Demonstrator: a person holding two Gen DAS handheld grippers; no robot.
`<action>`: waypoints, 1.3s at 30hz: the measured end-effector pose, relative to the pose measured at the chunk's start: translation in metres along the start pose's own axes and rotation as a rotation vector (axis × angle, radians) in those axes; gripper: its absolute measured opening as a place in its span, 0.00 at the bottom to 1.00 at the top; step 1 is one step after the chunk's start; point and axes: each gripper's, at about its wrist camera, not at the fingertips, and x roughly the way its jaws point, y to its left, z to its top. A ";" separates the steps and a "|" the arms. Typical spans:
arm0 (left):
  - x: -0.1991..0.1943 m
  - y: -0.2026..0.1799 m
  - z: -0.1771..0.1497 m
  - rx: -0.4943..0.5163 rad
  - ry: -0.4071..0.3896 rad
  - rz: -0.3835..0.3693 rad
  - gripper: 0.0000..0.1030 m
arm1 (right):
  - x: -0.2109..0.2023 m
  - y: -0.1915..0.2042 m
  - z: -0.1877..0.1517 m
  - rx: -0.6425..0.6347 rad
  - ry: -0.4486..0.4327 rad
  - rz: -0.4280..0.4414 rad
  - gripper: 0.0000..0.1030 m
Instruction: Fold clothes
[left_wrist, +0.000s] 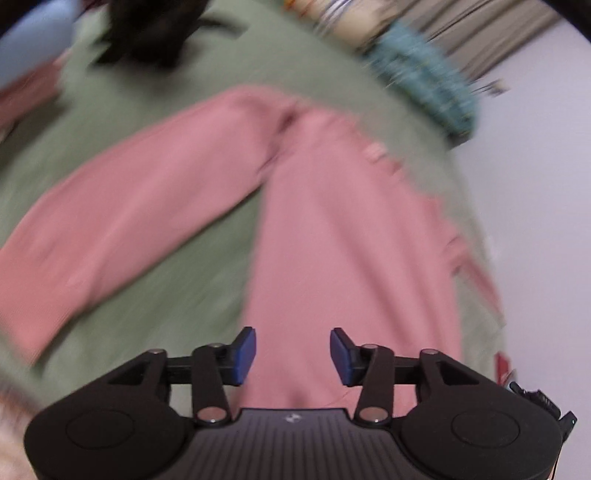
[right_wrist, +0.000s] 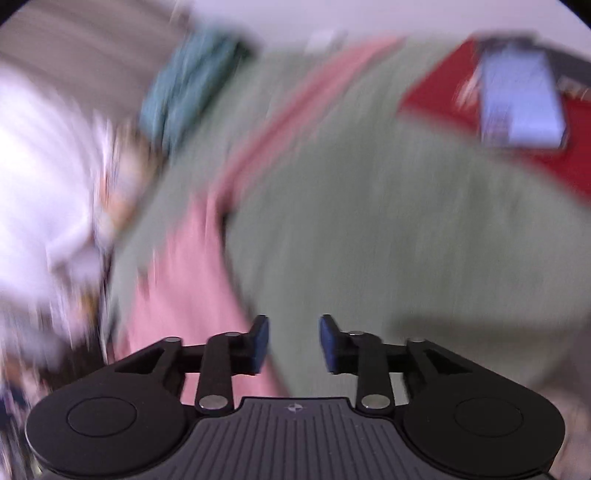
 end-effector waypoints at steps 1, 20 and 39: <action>0.013 -0.007 0.003 -0.001 -0.004 -0.015 0.57 | 0.008 0.000 0.018 0.013 -0.062 -0.002 0.34; 0.099 -0.008 -0.013 -0.082 0.178 0.066 0.58 | 0.192 -0.069 0.181 0.485 -0.369 -0.244 0.11; 0.078 -0.011 -0.004 -0.018 0.161 0.058 0.58 | 0.134 -0.031 0.230 0.113 -0.415 -0.546 0.28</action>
